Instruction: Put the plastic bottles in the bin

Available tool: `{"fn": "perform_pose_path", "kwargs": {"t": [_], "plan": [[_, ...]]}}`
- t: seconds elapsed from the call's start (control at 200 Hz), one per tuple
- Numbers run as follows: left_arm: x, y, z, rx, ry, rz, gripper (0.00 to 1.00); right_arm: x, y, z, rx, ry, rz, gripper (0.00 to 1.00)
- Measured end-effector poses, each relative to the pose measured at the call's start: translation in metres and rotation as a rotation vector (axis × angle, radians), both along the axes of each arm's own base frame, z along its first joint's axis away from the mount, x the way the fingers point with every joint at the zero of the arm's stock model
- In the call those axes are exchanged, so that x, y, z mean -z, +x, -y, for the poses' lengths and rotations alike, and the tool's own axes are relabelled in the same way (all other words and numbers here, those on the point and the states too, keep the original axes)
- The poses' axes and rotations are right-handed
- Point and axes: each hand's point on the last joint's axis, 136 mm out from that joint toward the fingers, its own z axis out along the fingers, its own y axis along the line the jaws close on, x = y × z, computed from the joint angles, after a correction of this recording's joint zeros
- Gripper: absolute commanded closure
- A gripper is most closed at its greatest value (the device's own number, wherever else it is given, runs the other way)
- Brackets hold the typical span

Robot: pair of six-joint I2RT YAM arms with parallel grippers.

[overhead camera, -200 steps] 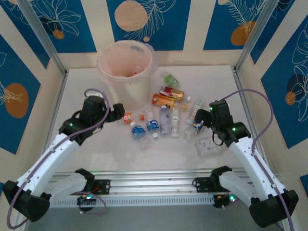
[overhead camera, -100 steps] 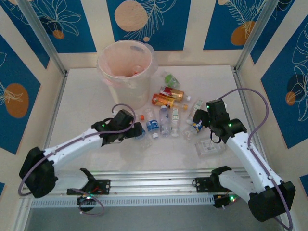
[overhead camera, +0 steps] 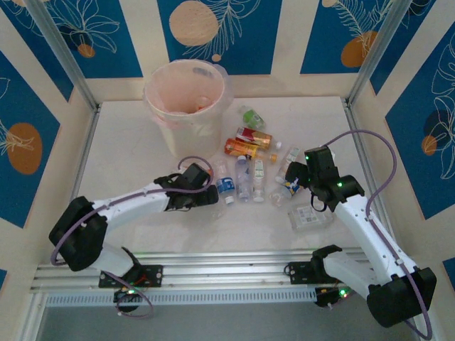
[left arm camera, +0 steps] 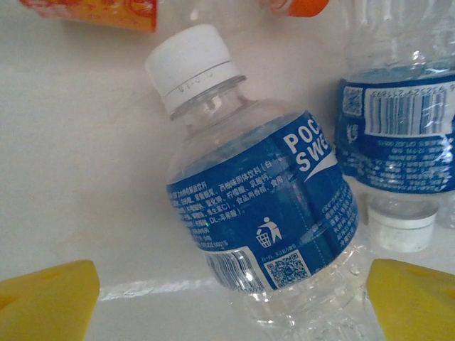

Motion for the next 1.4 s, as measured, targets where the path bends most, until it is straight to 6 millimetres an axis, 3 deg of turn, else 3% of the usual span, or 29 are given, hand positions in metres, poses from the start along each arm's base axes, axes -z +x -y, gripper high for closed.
{"fn": "perform_pose_path", "kwargs": {"t": [0.38,1.125,1.4], "plan": [[0.017,0.001,0.008,0.035,0.024,-0.046,0.04,0.000,0.000,0.000,0.000,0.000,-0.001,0.01],[0.045,0.003,-0.006,0.093,0.186,-0.079,0.12,0.000,0.000,0.000,0.009,0.007,0.000,0.01],[0.048,0.009,-0.003,0.127,0.219,-0.077,0.25,0.001,0.000,0.000,0.009,0.005,-0.001,0.01]]}}
